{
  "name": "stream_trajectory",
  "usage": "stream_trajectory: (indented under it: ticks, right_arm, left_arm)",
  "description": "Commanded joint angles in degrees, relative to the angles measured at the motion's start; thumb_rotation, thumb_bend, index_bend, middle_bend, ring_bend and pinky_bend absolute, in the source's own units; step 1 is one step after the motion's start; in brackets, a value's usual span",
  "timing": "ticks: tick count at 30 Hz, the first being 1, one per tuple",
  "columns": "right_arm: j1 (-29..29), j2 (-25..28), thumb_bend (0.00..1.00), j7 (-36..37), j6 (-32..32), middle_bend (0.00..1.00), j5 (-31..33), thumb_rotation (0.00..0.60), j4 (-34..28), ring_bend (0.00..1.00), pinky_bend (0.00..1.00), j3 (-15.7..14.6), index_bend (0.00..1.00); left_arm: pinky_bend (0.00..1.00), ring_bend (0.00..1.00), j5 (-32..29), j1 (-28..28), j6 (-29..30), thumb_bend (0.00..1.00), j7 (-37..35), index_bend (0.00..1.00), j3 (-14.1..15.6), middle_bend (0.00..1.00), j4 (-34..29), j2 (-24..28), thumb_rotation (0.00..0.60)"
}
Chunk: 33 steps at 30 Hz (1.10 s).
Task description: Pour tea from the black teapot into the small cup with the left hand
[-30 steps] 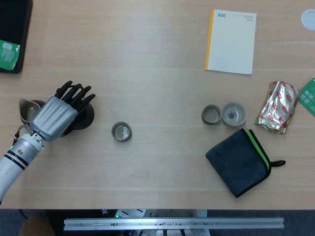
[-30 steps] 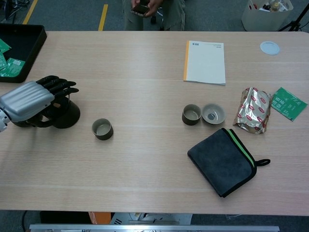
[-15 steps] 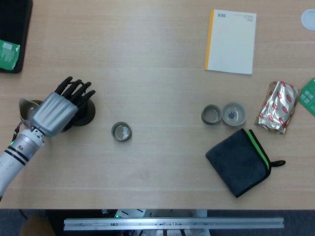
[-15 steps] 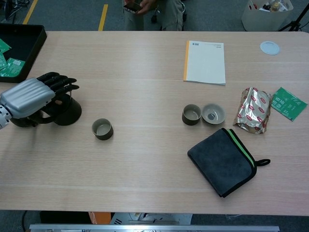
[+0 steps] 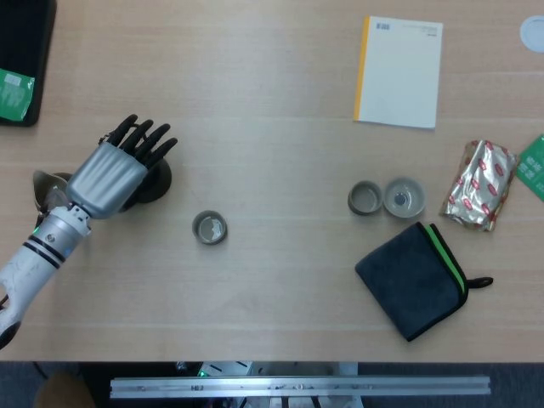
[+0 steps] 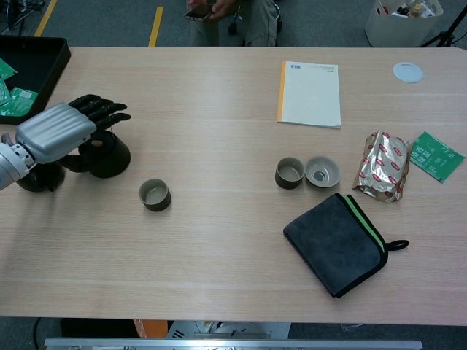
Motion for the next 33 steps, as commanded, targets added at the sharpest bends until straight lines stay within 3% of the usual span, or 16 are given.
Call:
stream_trajectory:
  ticks: [1, 15, 26, 28, 31, 33]
  right_arm:
    - [-0.1, 0.0, 0.05, 0.1, 0.1, 0.32, 0.0, 0.6, 0.1, 0.2, 0.24, 0.0, 0.33]
    - [-0.4, -0.3, 0.05, 1.1, 0.4, 0.32, 0.2, 0.6, 1.0, 0.2, 0.24, 0.1, 0.33]
    - [-0.8, -0.9, 0.05, 2.5, 0.7, 0.32, 0.1, 0.6, 2.2, 0.2, 0.24, 0.1, 0.33]
    - [-0.8, -1.0, 0.05, 2.9, 0.8, 0.32, 0.1, 0.6, 2.5, 0.2, 0.24, 0.1, 0.33]
    - [-0.9, -1.1, 0.05, 3.4, 0.9, 0.32, 0.1, 0.6, 3.0, 0.2, 0.24, 0.1, 0.33]
    - [-1.0, -1.2, 0.05, 3.7, 1.0, 0.32, 0.1, 0.6, 3.3, 0.2, 0.24, 0.1, 0.33]
  left_arm:
    - [0.05, 0.0, -0.4, -0.6, -0.4, 0.21, 0.8, 0.0, -0.5, 0.0, -0.1, -0.5, 0.6]
    - [0.05, 0.0, -3.6, -2.7, -2.6, 0.21, 3.0, 0.0, -3.1, 0.0, -1.2, -1.7, 0.6]
    - [0.05, 0.0, -8.8, -3.5, -6.9, 0.2, 10.4, 0.0, -4.8, 0.0, -17.4, 7.0, 0.587]
    - [0.05, 0.0, -10.1, -3.8, -7.8, 0.19, 10.6, 0.01, -5.3, 0.01, -20.2, 8.3, 0.519]
    - [0.05, 0.0, -12.4, -4.2, -9.1, 0.18, 9.3, 0.07, -6.3, 0.05, -23.4, 9.6, 0.344]
    - [0.05, 0.0, -13.8, -4.6, -10.0, 0.18, 8.3, 0.08, -7.0, 0.07, -24.9, 10.2, 0.285]
